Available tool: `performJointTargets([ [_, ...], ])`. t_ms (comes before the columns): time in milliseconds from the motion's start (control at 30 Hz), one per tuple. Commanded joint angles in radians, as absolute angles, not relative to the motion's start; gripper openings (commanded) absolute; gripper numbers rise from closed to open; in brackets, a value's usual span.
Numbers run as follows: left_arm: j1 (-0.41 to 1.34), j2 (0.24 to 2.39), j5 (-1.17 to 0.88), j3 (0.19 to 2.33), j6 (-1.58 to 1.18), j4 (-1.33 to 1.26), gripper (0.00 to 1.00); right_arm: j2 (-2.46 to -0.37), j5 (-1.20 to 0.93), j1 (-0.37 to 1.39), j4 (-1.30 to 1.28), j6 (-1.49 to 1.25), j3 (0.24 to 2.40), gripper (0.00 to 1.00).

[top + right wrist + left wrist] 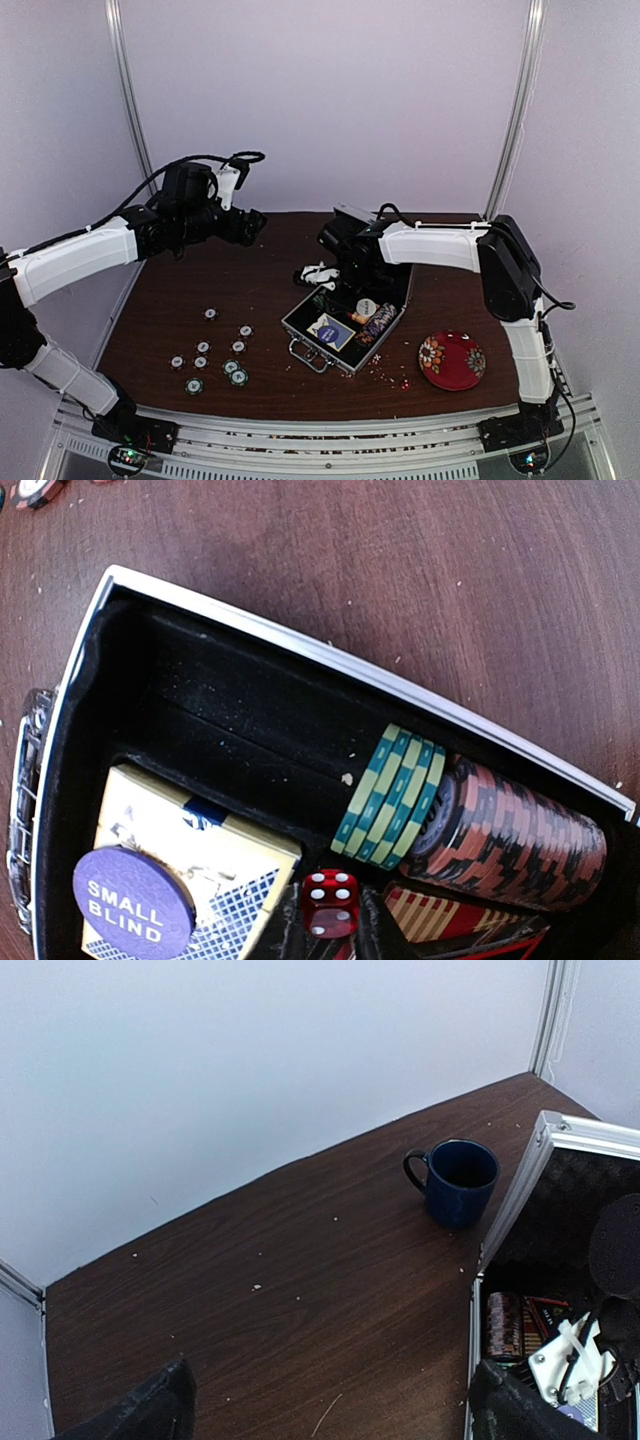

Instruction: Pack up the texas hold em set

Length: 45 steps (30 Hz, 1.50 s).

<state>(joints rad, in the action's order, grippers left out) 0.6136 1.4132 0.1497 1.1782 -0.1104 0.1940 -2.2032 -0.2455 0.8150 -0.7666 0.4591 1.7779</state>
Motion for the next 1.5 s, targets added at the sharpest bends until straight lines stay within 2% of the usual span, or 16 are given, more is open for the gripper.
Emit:
performJointTargets([
  [0, 0.603, 1.387, 0.135, 1.183, -0.109, 0.160, 0.97, -2.216, -0.218, 0.816, -0.773, 0.444, 1.806, 0.25],
  [100, 0.603, 1.387, 0.135, 1.183, -0.107, 0.159, 0.97, -2.193, -0.217, 0.815, -0.778, 0.440, 1.809, 0.30],
  [333, 0.603, 1.388, 0.129, 1.180, -0.102, 0.160, 0.97, -2.080, -0.302, 0.817, -0.825, 0.455, 1.788, 0.30],
  [633, 0.586, 1.399, 0.126, 1.176, -0.117, 0.154, 0.98, -1.827, -0.449, 0.839, -0.934, 0.638, 1.521, 0.28],
  [1000, 0.563, 1.411, 0.113, 1.183, -0.109, 0.164, 0.98, -1.594, -0.229, 0.992, -0.935, 0.787, 1.073, 0.31],
  [1467, 0.561, 1.425, 0.090, 1.189, -0.098, 0.173, 0.97, -1.621, -0.108, 1.064, -0.847, 0.774, 0.981, 0.33],
])
